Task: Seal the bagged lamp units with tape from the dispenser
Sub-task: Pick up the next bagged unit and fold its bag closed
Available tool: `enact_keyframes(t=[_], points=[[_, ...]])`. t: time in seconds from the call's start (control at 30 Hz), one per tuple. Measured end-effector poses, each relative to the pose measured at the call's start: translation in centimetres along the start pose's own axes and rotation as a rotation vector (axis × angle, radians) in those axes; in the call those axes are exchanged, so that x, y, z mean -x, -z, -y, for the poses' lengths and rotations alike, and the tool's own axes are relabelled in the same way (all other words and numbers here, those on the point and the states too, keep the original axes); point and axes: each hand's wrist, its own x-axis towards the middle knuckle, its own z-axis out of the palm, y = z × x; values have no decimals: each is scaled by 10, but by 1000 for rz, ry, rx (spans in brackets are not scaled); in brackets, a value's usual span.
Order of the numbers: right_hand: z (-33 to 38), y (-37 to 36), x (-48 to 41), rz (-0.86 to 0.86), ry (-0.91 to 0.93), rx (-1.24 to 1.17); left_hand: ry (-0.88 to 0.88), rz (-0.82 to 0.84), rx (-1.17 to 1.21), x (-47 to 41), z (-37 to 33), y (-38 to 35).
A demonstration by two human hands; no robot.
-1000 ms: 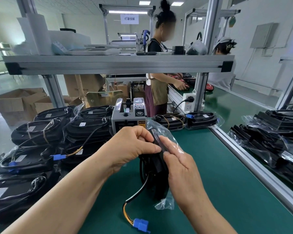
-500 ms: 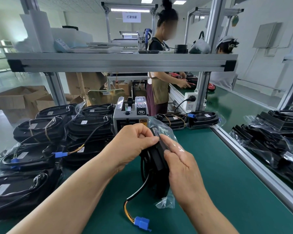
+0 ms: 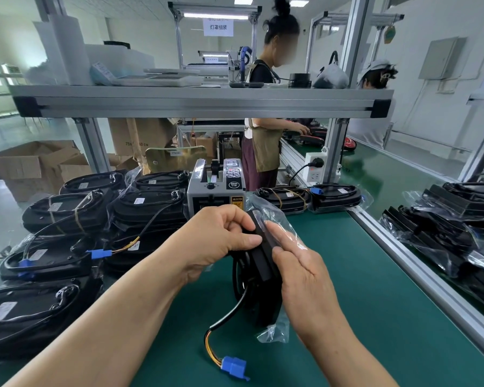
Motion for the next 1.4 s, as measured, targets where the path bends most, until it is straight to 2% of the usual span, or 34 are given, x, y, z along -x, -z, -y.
enact_keyframes(t=[0.27,0.43,0.57,0.63,0.77,0.97,1.2,1.4], points=[[5,-8,4,-20,12,44,-40,-159,-12,3,10,-9],[4,-7,6,-39,17,4,-26,-90,-29,5,8,-4],[1,-6,5,-50,16,42,49,-37,48,5,1,-4],[-2,-6,4,-36,5,51,77,-71,42,3,-1,-7],[-5,-7,2,-42,-7,66,11,-147,-66,1,1,-9],[-3,-7,1,-39,1,56,40,-60,-29,4,-1,-3],[-10,-7,-1,-41,-21,58,102,-79,133,-2,6,-2],[-13,-7,-3,-47,-25,29,62,-64,82,-2,10,0]])
